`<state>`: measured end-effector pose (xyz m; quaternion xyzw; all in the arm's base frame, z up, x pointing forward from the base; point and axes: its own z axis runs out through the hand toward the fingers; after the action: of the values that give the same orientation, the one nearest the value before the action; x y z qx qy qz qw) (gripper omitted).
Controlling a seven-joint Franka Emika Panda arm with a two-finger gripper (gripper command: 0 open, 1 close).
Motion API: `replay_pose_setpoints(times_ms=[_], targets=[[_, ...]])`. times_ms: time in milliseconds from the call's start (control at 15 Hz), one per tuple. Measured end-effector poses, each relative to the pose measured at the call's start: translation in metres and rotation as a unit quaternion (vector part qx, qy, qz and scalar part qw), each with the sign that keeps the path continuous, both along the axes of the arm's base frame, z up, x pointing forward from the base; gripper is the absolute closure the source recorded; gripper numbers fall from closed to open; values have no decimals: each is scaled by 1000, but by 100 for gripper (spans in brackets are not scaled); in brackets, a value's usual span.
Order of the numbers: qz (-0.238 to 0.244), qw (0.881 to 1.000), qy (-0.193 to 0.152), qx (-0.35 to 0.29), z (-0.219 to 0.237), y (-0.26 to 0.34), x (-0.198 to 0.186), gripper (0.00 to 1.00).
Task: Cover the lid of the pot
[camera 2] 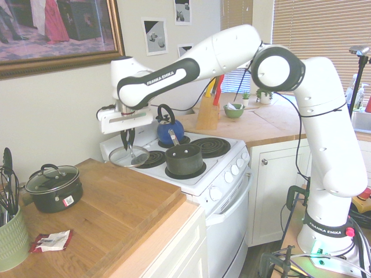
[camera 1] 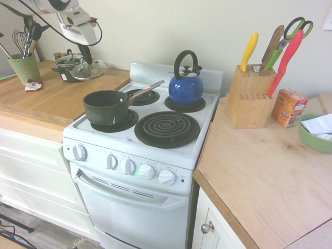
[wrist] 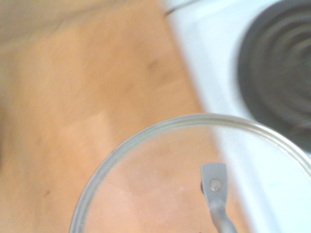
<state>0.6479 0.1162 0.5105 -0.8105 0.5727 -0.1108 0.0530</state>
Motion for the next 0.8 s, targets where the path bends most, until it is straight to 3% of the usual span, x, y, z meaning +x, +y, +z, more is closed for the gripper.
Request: replay_pose_setpoints(times_ms=[200,467,800], targets=[[-22,1000,6,-6,12,-49,-39,100],[-30,999,20,-9,-12,-81,-84,100],[-46,999,29,-7,-38,-118,-97,100]])
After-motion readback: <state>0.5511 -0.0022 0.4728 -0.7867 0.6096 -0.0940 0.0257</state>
